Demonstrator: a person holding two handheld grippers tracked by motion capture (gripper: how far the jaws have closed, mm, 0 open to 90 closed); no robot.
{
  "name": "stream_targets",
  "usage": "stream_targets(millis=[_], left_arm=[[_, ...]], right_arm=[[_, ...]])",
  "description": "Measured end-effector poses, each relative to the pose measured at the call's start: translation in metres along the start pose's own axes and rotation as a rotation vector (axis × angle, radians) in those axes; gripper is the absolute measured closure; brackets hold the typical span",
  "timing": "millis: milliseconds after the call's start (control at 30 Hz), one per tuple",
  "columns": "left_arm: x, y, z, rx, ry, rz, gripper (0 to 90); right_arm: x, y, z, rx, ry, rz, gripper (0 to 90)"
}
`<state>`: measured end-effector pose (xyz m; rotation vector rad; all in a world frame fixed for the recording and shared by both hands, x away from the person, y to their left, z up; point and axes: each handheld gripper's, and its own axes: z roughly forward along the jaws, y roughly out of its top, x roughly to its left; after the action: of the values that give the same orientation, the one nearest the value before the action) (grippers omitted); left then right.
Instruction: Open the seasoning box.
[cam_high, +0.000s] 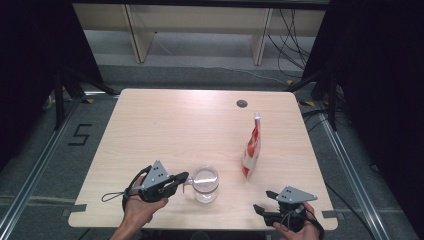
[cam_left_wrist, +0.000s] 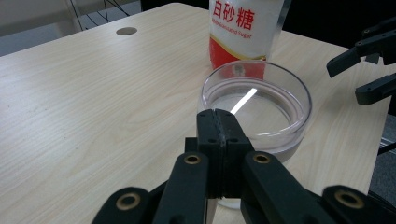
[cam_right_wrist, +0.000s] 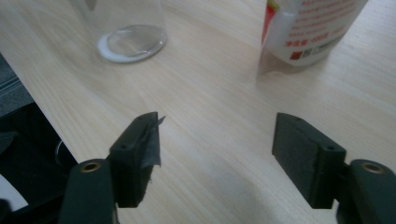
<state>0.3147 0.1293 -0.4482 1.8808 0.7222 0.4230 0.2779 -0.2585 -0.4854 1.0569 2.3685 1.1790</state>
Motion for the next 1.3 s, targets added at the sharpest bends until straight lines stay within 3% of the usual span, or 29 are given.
stream_targets(millis=[100,233,333,367,400,467,500,567,600,733,767,833,1033,1133,1233,1300], left_arm=[[0.0,-0.001,0.0,-0.002,-0.001,-0.009,89.0],[0.001,-0.002,0.002,0.014,0.012,0.015,89.1],[0.002,-0.004,0.002,0.016,0.013,0.018,89.1],[0.001,-0.005,0.003,0.013,0.012,0.0,89.1],[0.001,-0.006,0.004,0.01,0.018,0.003,88.9],[0.002,-0.006,0.004,0.011,0.014,-0.001,89.0],[0.002,-0.006,0.004,0.011,0.016,0.001,89.0],[0.002,-0.006,0.004,0.006,0.014,0.001,89.0],[0.002,-0.006,0.004,0.004,0.014,0.0,88.9],[0.001,-0.006,0.004,0.004,0.012,-0.001,88.9],[0.002,-0.006,0.004,0.004,0.012,0.0,88.9],[0.001,-0.006,0.004,0.004,0.012,-0.001,88.9],[0.001,-0.006,0.004,0.004,0.015,0.004,88.9],[0.001,-0.006,0.004,0.002,0.016,0.005,88.9],[0.001,-0.006,0.003,0.009,0.02,0.01,89.0],[0.001,-0.006,0.003,0.008,0.019,0.01,89.0]], right_arm=[[0.0,0.003,0.001,-0.016,0.008,-0.014,41.4],[0.003,0.008,0.004,-0.054,0.044,-0.013,49.8],[0.008,0.012,0.005,-0.064,0.046,0.014,52.7],[0.006,0.015,0.007,-0.074,0.057,-0.03,54.9],[0.008,0.017,0.008,-0.087,0.063,-0.034,57.0],[0.014,0.023,0.008,-0.096,0.081,0.004,63.3],[0.013,0.025,0.009,-0.108,0.094,-0.021,65.0],[0.014,0.027,0.01,-0.118,0.096,-0.023,67.0],[0.015,0.032,0.013,-0.155,0.097,-0.055,70.2],[0.023,0.04,0.016,-0.155,0.12,-0.031,76.7],[0.022,0.044,0.018,-0.182,0.118,-0.071,78.8],[0.025,0.052,0.022,-0.198,0.123,-0.102,81.8],[0.042,0.073,0.039,-0.197,0.168,-0.127,86.8],[0.048,0.083,0.045,-0.211,0.175,-0.164,87.9],[0.055,0.09,0.051,-0.218,0.184,-0.166,89.3],[0.058,0.094,0.052,-0.2,0.194,-0.179,89.7]])
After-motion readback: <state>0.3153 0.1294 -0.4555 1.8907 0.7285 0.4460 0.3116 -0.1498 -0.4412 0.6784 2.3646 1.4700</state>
